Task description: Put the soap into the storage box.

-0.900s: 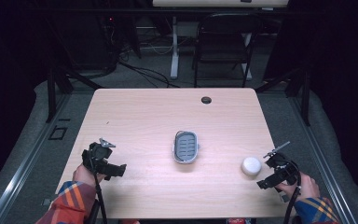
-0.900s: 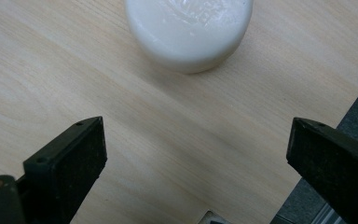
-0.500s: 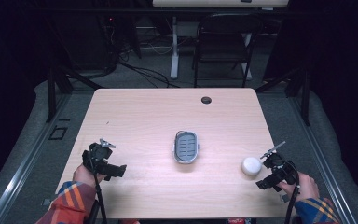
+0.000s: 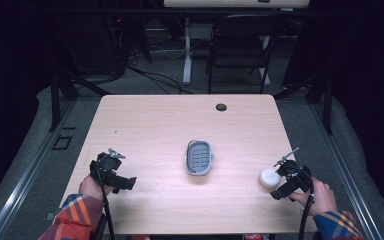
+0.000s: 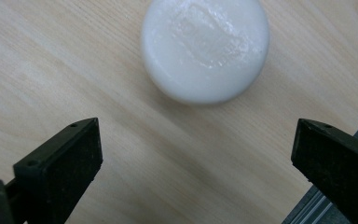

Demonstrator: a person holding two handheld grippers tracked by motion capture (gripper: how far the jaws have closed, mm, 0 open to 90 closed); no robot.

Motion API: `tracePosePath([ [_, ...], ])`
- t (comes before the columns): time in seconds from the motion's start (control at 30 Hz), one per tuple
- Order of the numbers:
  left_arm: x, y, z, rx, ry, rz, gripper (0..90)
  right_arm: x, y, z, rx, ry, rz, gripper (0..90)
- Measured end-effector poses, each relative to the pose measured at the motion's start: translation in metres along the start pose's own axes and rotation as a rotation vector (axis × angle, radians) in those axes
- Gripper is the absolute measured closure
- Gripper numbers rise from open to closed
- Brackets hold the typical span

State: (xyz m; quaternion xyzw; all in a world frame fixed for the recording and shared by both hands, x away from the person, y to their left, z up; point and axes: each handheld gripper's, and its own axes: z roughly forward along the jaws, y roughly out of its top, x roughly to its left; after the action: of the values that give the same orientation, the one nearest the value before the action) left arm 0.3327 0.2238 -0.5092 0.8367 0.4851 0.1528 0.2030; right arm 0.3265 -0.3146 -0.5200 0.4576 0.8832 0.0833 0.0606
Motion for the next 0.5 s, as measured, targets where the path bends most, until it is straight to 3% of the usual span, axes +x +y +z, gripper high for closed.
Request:
tracePosePath([
  [0.2, 0.0, 0.0, 0.0, 0.0, 0.001, -0.001, 0.1, -0.004, 0.008, 0.001, -0.018, 0.027, 0.006, 0.4],
  [0.23, 0.0, 0.0, 0.0, 0.001, 0.001, -0.001, 0.1, -0.006, 0.009, 0.004, -0.032, 0.021, 0.024, 0.7],
  [0.27, 0.0, 0.0, 0.0, 0.004, 0.001, 0.001, 0.2, -0.009, 0.011, 0.003, 0.003, 0.029, 0.004, 1.2],
  [0.33, 0.0, 0.0, 0.0, 0.004, 0.001, 0.0, 0.2, -0.009, 0.011, 0.006, -0.017, 0.039, 0.026, 1.5],
  [0.43, -0.001, 0.0, 0.001, 0.005, 0.004, 0.001, 0.1, -0.01, 0.018, 0.009, 0.004, 0.057, 0.028, 0.0],
  [0.47, 0.0, 0.0, 0.001, 0.006, 0.004, 0.001, 0.2, -0.012, 0.02, 0.008, 0.04, 0.05, -0.007, 0.0],
  [0.5, 0.0, 0.0, 0.001, 0.006, 0.004, 0.001, 0.1, -0.012, 0.02, 0.008, 0.04, 0.05, -0.007, 0.0],
])
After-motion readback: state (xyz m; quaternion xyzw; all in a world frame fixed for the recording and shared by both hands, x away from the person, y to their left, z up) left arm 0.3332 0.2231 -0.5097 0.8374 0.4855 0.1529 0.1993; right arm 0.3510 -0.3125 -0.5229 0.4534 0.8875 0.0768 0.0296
